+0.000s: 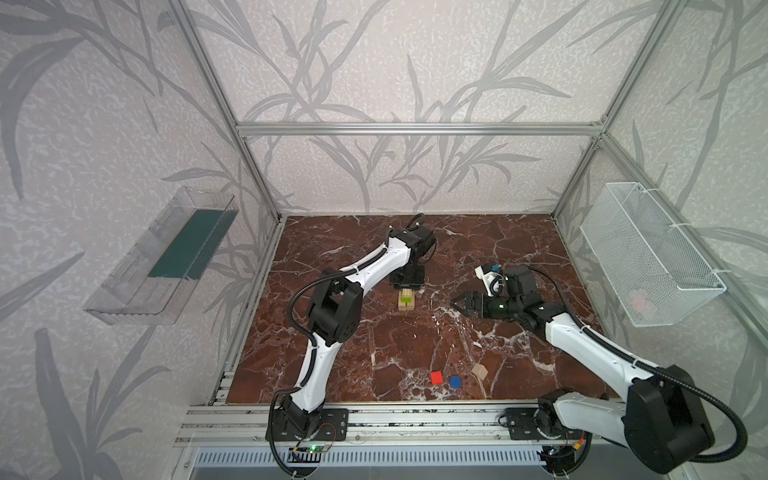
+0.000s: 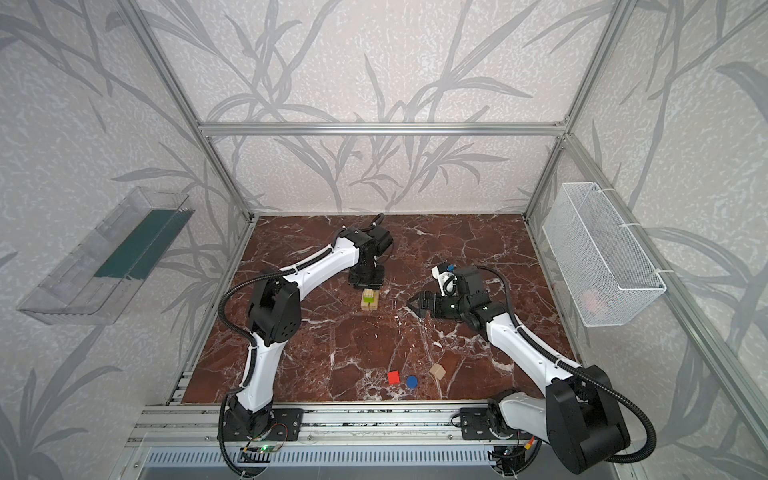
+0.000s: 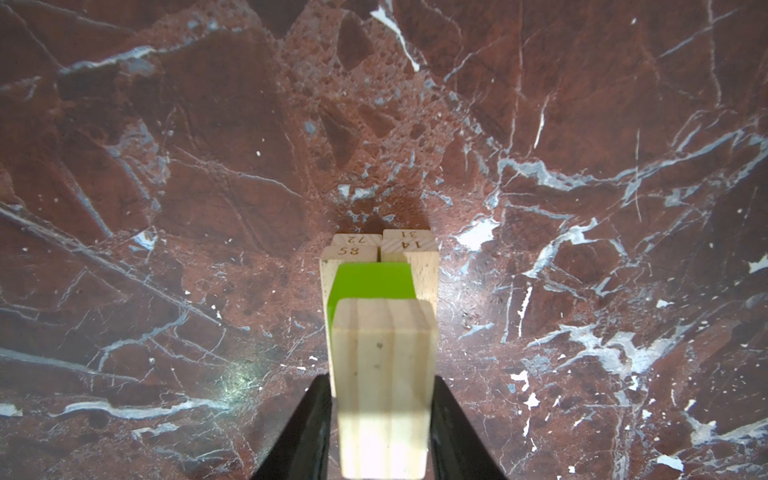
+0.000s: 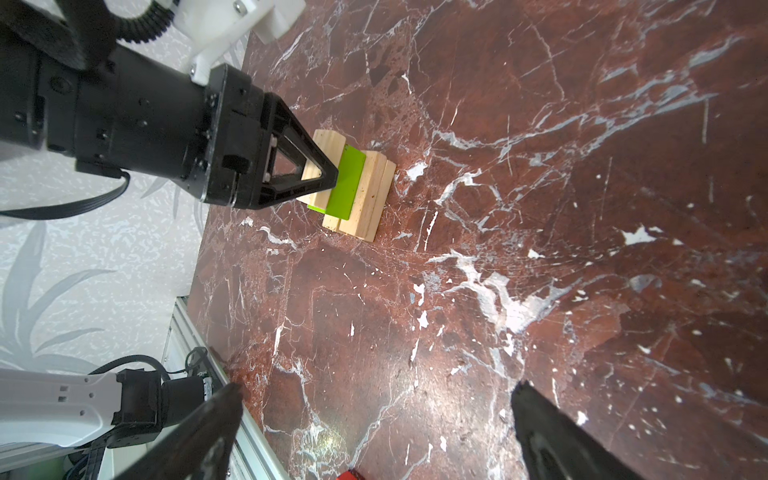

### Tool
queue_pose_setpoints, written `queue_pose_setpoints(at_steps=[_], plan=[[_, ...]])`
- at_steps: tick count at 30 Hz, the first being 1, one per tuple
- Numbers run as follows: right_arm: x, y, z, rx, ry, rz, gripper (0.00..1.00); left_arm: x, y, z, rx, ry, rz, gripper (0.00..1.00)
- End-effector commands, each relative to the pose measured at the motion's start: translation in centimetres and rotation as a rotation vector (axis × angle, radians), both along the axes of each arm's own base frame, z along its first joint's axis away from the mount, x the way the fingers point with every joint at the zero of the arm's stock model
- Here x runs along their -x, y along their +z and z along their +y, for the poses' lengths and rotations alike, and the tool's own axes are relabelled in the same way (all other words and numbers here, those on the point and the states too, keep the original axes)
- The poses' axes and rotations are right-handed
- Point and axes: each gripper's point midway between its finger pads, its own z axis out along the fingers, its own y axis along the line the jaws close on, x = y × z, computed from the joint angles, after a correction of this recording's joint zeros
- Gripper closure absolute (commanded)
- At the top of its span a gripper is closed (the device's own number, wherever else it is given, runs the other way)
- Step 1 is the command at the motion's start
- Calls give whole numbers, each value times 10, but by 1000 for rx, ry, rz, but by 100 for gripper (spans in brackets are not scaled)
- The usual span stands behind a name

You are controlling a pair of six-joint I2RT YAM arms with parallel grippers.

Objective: Build the wood block tower
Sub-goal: 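Lower the small wooden block onto the green block with the left gripper, then open the left gripper and move it toward the red cube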

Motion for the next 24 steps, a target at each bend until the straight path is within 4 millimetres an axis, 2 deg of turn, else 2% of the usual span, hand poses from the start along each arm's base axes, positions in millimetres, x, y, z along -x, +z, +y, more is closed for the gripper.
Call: queue_pose_setpoints(at_steps=[1,9,12,16,20,24], plan=[[-2,6,0,-23,-1,-15,0,4,-5,9,-39,9,28,64],[-2,6,0,-23,-2,-14,0,5,-5,9,-39,9,28,67],[-2,5,0,-22,-3,-12,0,5,-5,8,-34,7,30,66],[-2,5,0,-23,-2,-11,0,5,-1,10,-40,7,21,59],[-2,9,-1,-18,3,-16,0,4,11,8,-20,9,-1,55],[1,9,-3,8,10,-8,0,8,34,8,-4,19,-48,50]])
